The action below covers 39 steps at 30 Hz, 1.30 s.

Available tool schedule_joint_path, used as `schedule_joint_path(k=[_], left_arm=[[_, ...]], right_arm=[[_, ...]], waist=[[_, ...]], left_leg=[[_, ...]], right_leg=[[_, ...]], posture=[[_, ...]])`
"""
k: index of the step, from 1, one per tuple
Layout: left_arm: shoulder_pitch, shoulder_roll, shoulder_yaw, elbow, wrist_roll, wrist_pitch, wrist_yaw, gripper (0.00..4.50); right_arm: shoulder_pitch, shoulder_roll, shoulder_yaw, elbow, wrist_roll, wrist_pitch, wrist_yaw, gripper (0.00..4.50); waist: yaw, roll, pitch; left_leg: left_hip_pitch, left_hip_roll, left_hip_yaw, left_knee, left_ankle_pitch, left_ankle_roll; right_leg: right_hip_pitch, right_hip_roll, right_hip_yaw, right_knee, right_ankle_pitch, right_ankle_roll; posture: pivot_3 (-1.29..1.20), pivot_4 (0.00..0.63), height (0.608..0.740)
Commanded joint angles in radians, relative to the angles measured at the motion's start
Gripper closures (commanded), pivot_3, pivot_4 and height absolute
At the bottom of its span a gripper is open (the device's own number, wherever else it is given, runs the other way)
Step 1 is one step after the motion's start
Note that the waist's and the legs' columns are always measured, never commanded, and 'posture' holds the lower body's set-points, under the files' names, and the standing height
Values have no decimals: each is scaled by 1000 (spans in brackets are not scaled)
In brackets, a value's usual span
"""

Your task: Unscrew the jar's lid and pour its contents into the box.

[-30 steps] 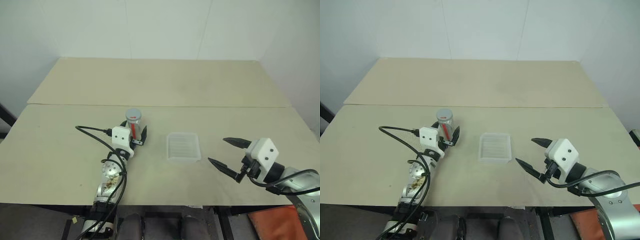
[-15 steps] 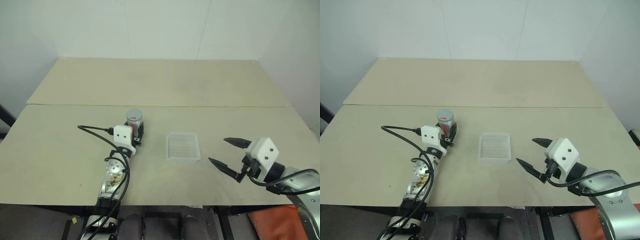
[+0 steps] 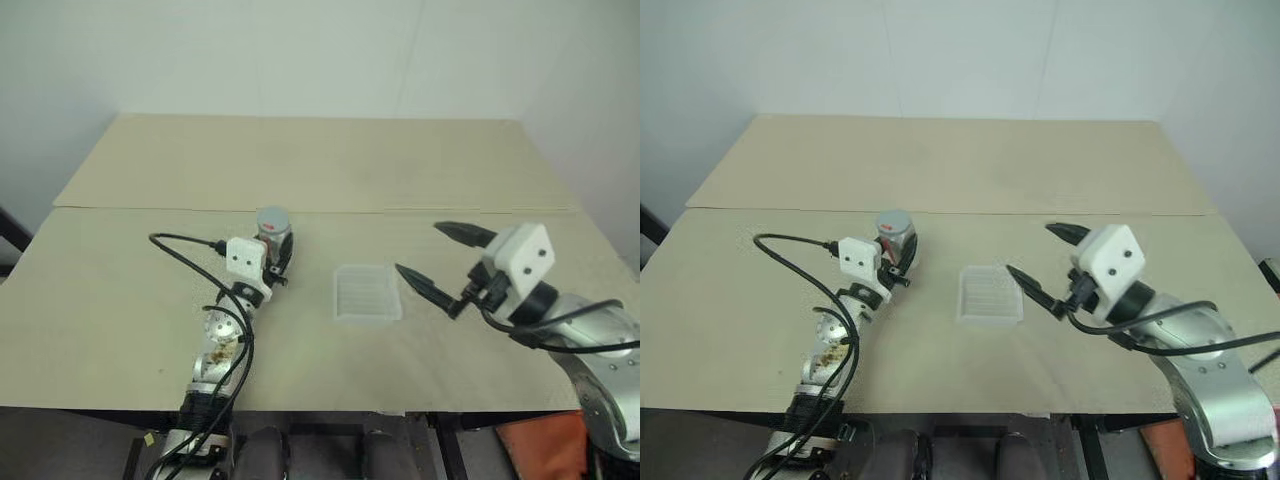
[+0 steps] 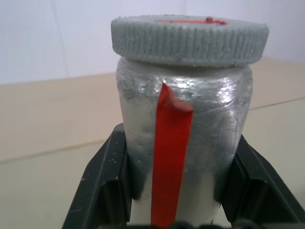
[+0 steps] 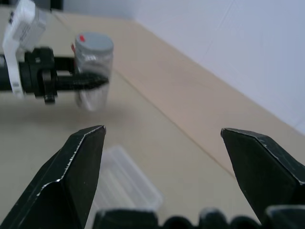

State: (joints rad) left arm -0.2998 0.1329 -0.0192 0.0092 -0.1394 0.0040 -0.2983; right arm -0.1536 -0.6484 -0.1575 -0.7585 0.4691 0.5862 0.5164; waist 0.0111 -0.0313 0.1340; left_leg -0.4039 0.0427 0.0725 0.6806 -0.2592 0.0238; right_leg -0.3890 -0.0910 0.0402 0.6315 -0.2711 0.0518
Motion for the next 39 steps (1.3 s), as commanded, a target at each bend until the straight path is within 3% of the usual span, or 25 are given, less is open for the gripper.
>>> schedule_joint_path(k=[1,6,10,26,39], left_arm=[[-55,43,-24,-198,-110,238,-72,2539],[-118,158,-43,-335,-273,498,-228,2539],[-163,191,-36,-349,-366,587,-301,2539],[-147,206,-125,-234,-172,250,-399,2539],[-120,166,-109,-243,-177,258,-360,2539]], right_arm=[[-95,82,51,-64,64,104,-116,0],[-191,245,135,-66,99,175,-239,0],[-238,321,179,-56,93,182,-291,0],[-307,344,314,13,-69,169,-315,0],[-305,373,285,34,-57,170,-298,0]], waist=[[0,0,0],[-4,1,0],[-4,1,0],[-12,1,1],[-14,1,1]], left_leg=[[0,0,0,0,0,0],[0,0,-2,0,0,0],[-1,0,-2,0,0,0],[-1,-1,-2,0,0,0],[-2,0,-2,0,0,0]], right_leg=[[0,0,0,0,0,0],[0,0,-1,0,0,0],[-1,0,-1,0,0,0],[-1,0,-1,0,0,0],[-2,0,-1,0,0,0]], posture=[[0,150,740],[0,150,740],[0,150,740],[0,150,740],[0,150,740]])
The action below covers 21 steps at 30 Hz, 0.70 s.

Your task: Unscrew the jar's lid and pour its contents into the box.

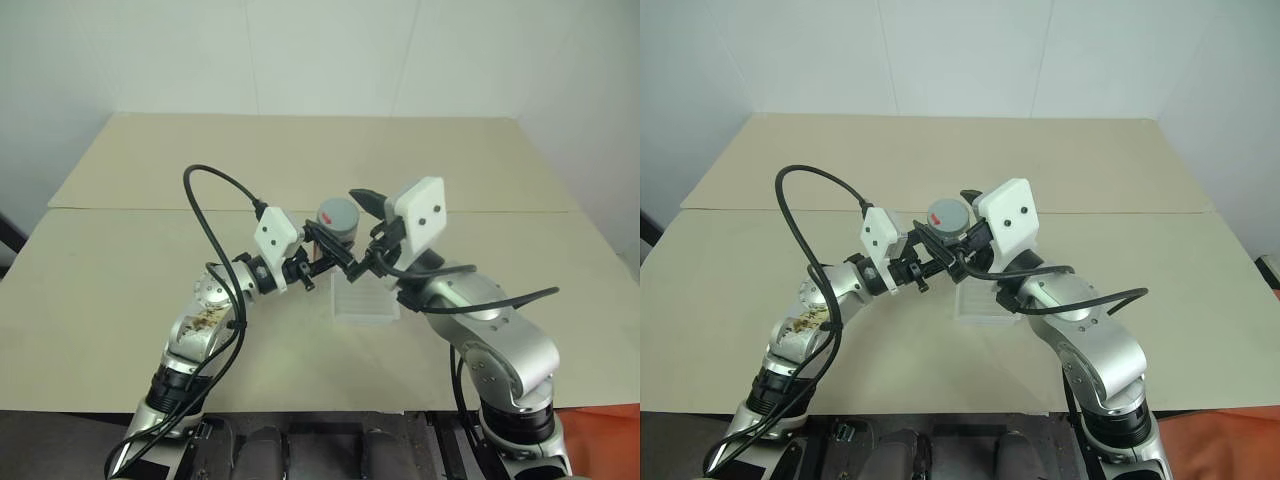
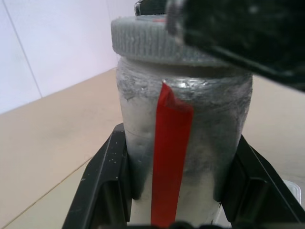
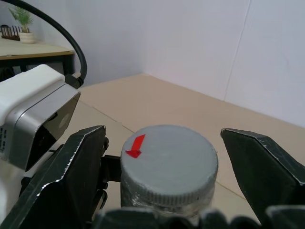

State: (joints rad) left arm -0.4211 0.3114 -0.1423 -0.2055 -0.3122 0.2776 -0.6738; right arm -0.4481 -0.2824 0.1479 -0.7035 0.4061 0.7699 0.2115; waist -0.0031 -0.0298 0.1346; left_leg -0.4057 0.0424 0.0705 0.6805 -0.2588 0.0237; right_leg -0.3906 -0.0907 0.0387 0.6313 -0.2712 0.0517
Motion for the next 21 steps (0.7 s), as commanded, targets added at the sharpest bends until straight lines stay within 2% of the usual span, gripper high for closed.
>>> schedule_joint_path(k=[1,2,3,4,17,18,21], left_arm=[[1,-16,17,-27,-6,-15,19,2539],[1,-18,19,-26,-5,-18,21,2539],[0,-20,20,-24,-6,-21,22,2539],[-1,-23,21,-22,-4,-25,25,2539],[1,-35,21,-15,-6,-33,21,2539],[2,-35,21,-12,-5,-33,22,2539],[6,-38,17,-12,-6,-27,24,2539]], right_arm=[[-10,7,-21,-20,7,-14,10,0],[-8,8,-20,-19,7,-14,10,0],[-5,7,-18,-19,4,-16,11,378],[-1,2,-14,-19,-1,-19,14,574],[5,5,-17,-16,-14,-22,24,574],[5,5,-18,-16,-14,-22,24,944],[7,1,-17,-16,-22,-25,23,1675]], waist=[[0,0,0],[0,0,0],[0,0,0],[0,0,0],[-1,0,0],[-1,0,0],[-2,0,0]], left_leg=[[0,0,0,0,0,0],[0,0,0,0,0,0],[0,0,0,0,0,0],[0,0,0,0,0,0],[0,0,0,0,0,0],[0,0,0,0,0,0],[0,0,0,0,0,0]], right_leg=[[0,0,0,0,0,0],[0,0,0,0,0,0],[0,0,0,0,0,0],[0,0,0,0,0,0],[0,0,0,0,0,0],[0,0,0,0,0,0],[0,0,0,0,0,0]], posture=[[0,150,740],[0,150,740],[0,150,740],[0,150,740],[0,150,740],[0,150,740],[0,150,740]])
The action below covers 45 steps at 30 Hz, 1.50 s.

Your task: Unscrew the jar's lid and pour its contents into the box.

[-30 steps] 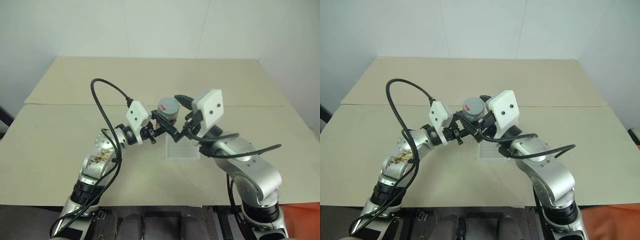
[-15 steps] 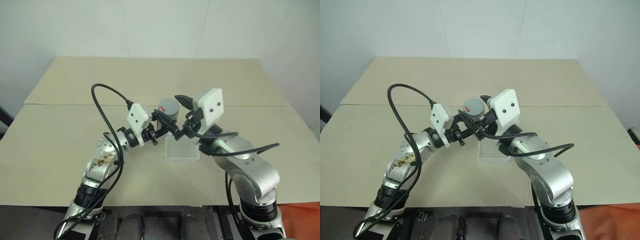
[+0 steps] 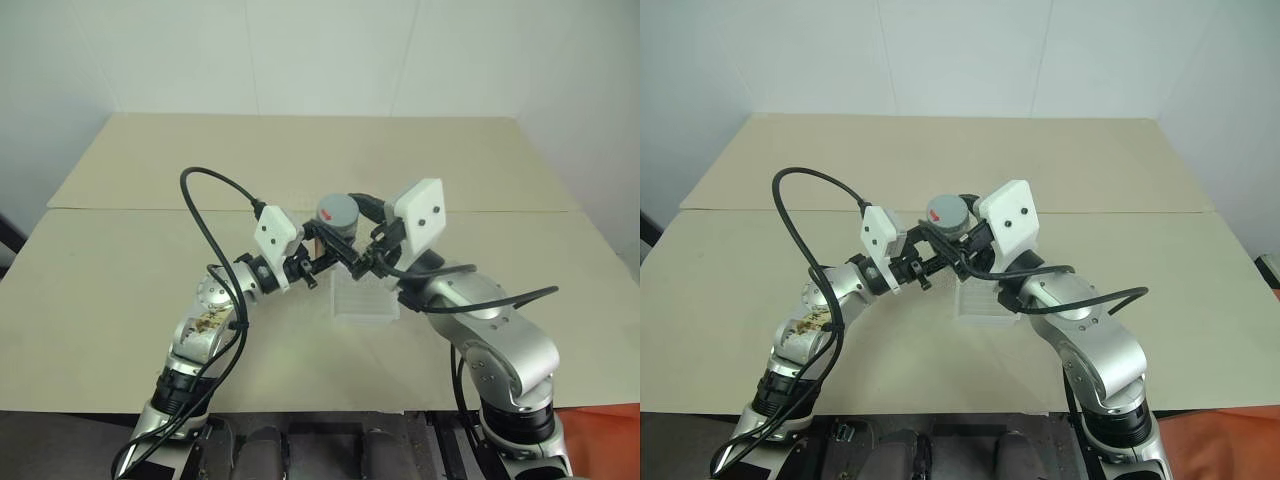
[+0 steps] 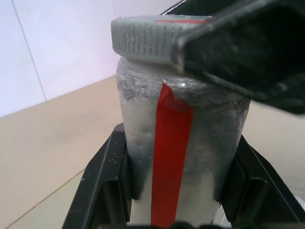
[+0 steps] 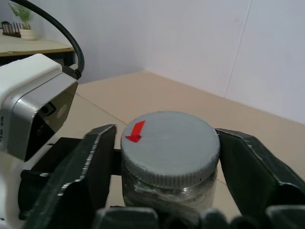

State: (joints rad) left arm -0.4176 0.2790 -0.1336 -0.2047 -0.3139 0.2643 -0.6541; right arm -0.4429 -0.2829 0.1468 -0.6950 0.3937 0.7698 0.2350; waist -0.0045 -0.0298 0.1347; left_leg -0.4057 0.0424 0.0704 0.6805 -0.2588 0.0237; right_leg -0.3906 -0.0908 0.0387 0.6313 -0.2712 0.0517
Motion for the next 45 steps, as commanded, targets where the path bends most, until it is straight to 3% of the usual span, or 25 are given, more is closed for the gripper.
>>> schedule_joint_path(k=[1,8,14,28,45], left_arm=[[4,-6,8,-15,-6,-9,4,2539],[26,13,-3,-19,-10,-4,-30,2539],[31,52,4,-36,-69,1,-117,2539],[38,71,-15,-69,-164,17,-247,2539],[43,38,-35,-57,-149,-3,-261,2539]], right_arm=[[2,0,-15,-25,-13,-27,0,1675],[11,-15,-19,-21,-19,-44,23,1675],[17,-72,-62,0,39,-84,145,1675],[-77,-228,-105,262,246,-234,678,1675],[-445,-234,45,843,114,-469,1298,1675]], waist=[[0,0,0],[-2,0,0],[-4,0,0],[-8,1,1],[-7,3,2]], left_leg=[[0,0,0,0,0,0],[0,0,0,0,0,0],[0,0,0,0,0,0],[0,0,0,0,0,0],[0,1,0,0,0,0]], right_leg=[[0,0,0,0,0,0],[0,0,0,0,0,0],[0,0,0,-1,0,0],[0,0,0,-1,0,0],[0,0,0,-1,0,0]], posture=[[0,150,740],[0,150,740],[0,150,740],[0,150,740],[0,150,740]])
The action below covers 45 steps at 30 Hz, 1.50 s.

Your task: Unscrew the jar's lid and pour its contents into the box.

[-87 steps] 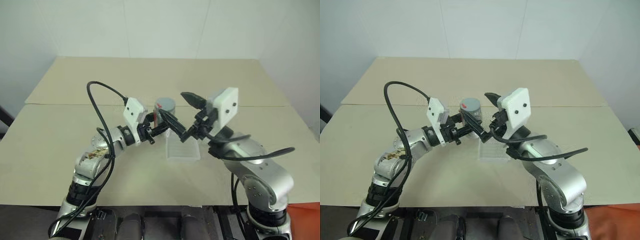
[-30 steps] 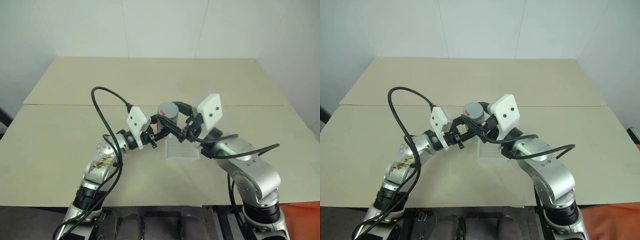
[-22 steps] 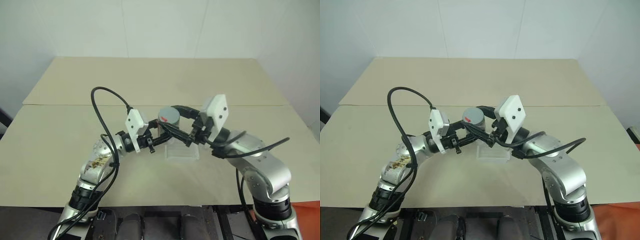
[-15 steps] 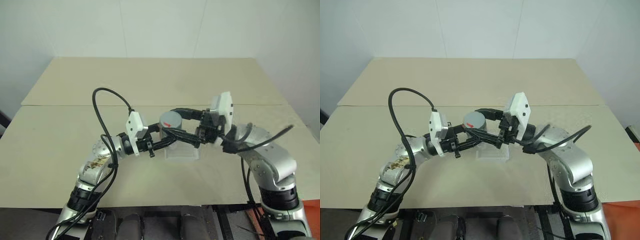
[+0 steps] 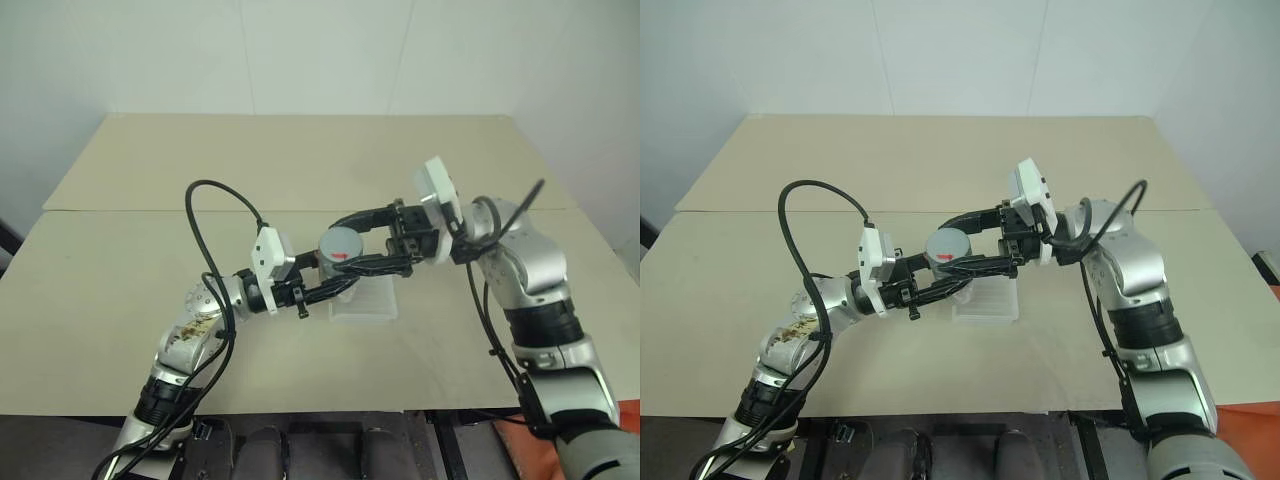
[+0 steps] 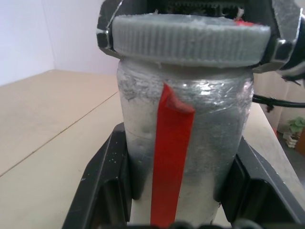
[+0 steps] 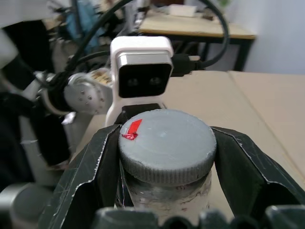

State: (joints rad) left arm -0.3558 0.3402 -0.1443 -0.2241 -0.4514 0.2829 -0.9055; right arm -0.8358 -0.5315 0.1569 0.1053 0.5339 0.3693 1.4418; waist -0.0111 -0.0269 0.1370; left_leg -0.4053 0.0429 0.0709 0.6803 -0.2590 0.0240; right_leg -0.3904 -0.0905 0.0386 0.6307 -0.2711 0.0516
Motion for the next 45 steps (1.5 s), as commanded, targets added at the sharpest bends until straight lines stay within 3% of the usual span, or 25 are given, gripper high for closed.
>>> schedule_joint_path(k=[1,7,12,13,16,23,29,32,38,45], left_arm=[[-21,-26,-25,-35,-10,-25,-11,2539],[-26,-38,-31,-24,-2,-35,-14,2539],[-18,-42,-28,-25,3,-39,-13,2539],[-18,-43,-27,-24,4,-40,-11,2539],[-18,-46,-22,-22,6,-43,-5,2539],[-5,-47,-6,-22,18,-44,28,2539],[12,-49,-1,-24,26,-46,62,2539],[-1,-65,-3,-8,59,-56,110,2539],[-37,-99,1,31,92,-72,160,2539],[-59,-126,6,63,114,-94,200,2539]], right_arm=[[-69,19,40,71,-30,-77,123,1675],[-132,-2,128,171,6,-134,173,1675],[-142,8,130,213,-7,-164,173,1675],[-143,7,128,217,-12,-156,173,969],[-128,3,98,205,-5,-136,165,143],[49,-57,-46,-43,56,-70,28,63],[257,-85,-177,-346,96,9,-210,63],[345,-41,-202,-503,45,16,-416,63],[426,83,-133,-713,-90,93,-776,63],[425,130,-64,-796,-176,191,-957,63]], waist=[[0,0,0],[2,0,0],[1,0,0],[1,0,0],[3,0,0],[17,0,0],[22,0,0],[19,0,0],[20,0,0],[21,0,0]], left_leg=[[0,0,0,0,0,0],[0,0,0,0,0,0],[0,0,0,0,0,0],[0,0,0,0,0,0],[0,0,0,0,0,0],[-2,0,0,0,0,0],[-1,1,0,0,0,1],[-1,0,0,0,0,1],[0,-1,-1,0,0,0],[-1,-1,-1,0,0,0]], right_leg=[[0,0,0,0,0,0],[0,0,0,0,0,0],[0,-1,-1,1,0,0],[0,-1,0,0,0,0],[0,-1,0,1,0,0],[0,-1,-2,1,0,0],[0,-1,-2,0,0,0],[0,-1,-1,-1,0,0],[0,-1,0,0,0,0],[0,-1,-1,0,0,0]], posture=[[0,150,740],[0,150,740],[0,150,740],[0,150,740],[0,150,740],[0,150,740],[0,150,740],[0,150,740],[0,150,740],[0,150,740]])
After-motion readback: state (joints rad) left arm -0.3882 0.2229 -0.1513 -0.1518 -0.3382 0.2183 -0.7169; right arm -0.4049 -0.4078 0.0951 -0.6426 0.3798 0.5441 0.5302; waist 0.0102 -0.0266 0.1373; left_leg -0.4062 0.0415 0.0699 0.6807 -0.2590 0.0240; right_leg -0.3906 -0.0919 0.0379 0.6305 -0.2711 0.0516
